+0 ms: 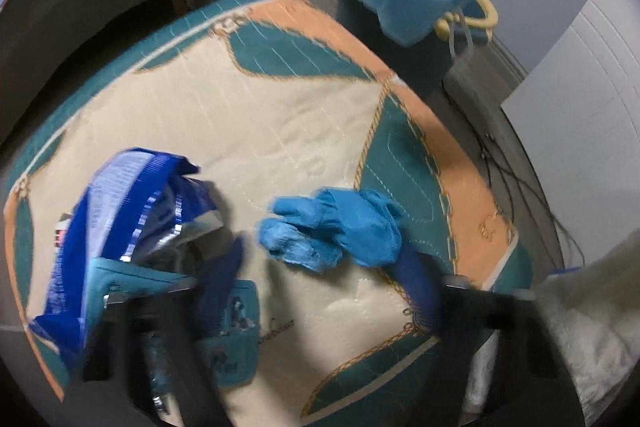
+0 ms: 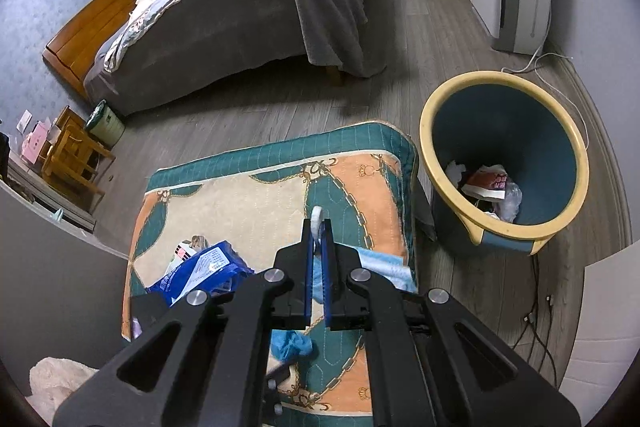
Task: Collect trash
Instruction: 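Grasp the blue glove with the left tool while the right tool grasps a blue mask, then carry the glove and mask over the bin and open both tools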
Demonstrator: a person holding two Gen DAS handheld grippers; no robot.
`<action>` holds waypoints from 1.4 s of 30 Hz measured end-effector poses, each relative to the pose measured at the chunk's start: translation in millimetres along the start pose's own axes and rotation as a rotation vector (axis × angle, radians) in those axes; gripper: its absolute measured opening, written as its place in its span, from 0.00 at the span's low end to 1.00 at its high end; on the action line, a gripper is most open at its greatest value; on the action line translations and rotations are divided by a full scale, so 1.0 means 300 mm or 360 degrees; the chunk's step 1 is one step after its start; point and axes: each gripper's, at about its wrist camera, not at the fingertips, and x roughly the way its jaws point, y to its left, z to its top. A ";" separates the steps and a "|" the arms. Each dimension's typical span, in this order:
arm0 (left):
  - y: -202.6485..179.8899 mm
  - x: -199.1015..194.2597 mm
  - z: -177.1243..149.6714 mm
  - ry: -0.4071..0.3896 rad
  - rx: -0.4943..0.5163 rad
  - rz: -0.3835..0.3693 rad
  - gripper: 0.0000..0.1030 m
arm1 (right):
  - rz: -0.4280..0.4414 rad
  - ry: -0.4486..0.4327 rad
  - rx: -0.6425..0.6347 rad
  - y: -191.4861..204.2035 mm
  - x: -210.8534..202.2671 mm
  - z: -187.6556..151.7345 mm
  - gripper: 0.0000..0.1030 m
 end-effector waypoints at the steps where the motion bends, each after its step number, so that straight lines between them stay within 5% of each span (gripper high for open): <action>1: -0.002 0.000 0.000 -0.0010 0.0016 0.0017 0.58 | 0.0001 0.0001 0.0003 0.000 0.000 0.000 0.03; 2: -0.003 -0.005 0.001 -0.0027 0.0037 0.0015 0.46 | 0.0003 0.0002 0.0004 -0.001 0.000 0.000 0.03; 3: -0.005 -0.007 0.003 -0.0031 0.0043 0.0007 0.44 | 0.0005 0.0003 0.0006 -0.003 -0.002 0.000 0.03; 15: 0.003 -0.154 0.076 -0.0267 0.0022 0.0026 0.44 | 0.0039 -0.0059 -0.0001 0.007 -0.049 0.032 0.03; 21: 0.013 -0.187 0.124 -0.0331 0.0024 0.0000 0.44 | -0.0067 -0.0160 -0.0038 -0.045 -0.098 0.094 0.03; 33: -0.005 -0.212 0.351 -0.0434 0.0056 -0.0116 0.44 | -0.0261 -0.0324 0.0318 -0.466 -0.135 0.232 0.03; 42: -0.126 -0.068 0.621 -0.0387 0.0211 -0.0167 0.44 | -0.0341 -0.0243 0.0535 -0.696 -0.048 0.204 0.03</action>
